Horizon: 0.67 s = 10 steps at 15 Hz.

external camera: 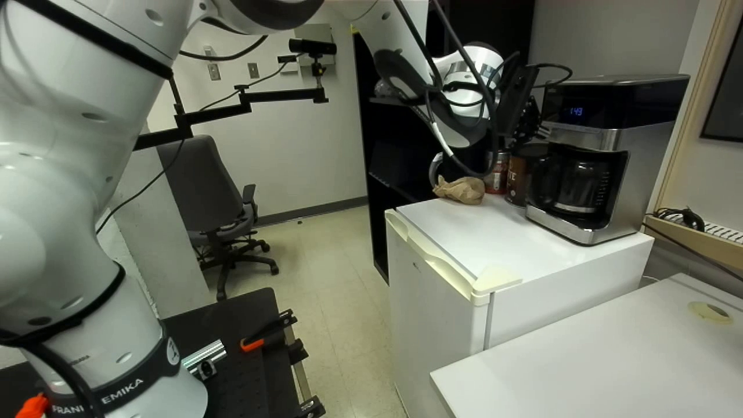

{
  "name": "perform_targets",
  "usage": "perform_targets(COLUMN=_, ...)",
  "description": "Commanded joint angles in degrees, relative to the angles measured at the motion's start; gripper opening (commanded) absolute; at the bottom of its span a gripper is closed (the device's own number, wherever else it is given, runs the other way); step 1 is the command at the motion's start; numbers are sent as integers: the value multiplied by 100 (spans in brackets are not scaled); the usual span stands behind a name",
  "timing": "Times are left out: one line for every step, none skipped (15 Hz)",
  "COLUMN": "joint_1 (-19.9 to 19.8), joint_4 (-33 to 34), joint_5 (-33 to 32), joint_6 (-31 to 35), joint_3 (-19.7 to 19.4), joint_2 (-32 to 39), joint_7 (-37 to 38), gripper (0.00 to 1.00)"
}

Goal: Press the button on the coffee machine

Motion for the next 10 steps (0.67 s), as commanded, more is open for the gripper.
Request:
perform_targets(joint_1=-16, joint_4=370, joint_5=-59, joint_6=156, joint_3=24, joint_2=247, joint_7=11, gripper=0)
perform_targets(joint_1=-15, joint_4=401, joint_5=-61, joint_6=164, joint_3=26, joint_2=273, joint_7=13, gripper=0)
perform_targets(joint_1=-11, joint_4=432, joint_5=-54, joint_6=167, joint_3=29, joint_2=296, joint_7=6, gripper=0)
perform_targets(joint_1=-9, joint_4=462, joint_5=-55, joint_6=175, joint_3=31, joint_2=319, joint_7=5, gripper=0)
perform_targets(joint_1=0, joint_4=482, joint_5=-49, joint_6=178, joint_3=37, joint_2=340, joint_7=-1, gripper=0)
perform_targets(joint_1=3, joint_4=494, joint_5=-51, joint_6=188, joint_3=41, joint_2=351, joint_7=2, gripper=0)
perform_targets(joint_1=11, joint_4=504, joint_5=-50, joint_6=194, joint_3=49, joint_2=360, joint_7=1, gripper=0)
perform_targets(joint_1=16, joint_4=515, joint_5=-60, joint_6=204, joint_3=56, joint_2=371, joint_7=6, gripper=0)
perform_targets(joint_1=23, joint_4=520, joint_5=-63, joint_6=210, joint_3=65, joint_2=378, joint_7=7, gripper=0)
perform_targets(joint_1=27, joint_4=531, joint_5=-70, joint_6=219, joint_3=72, joint_2=388, joint_7=7, gripper=0)
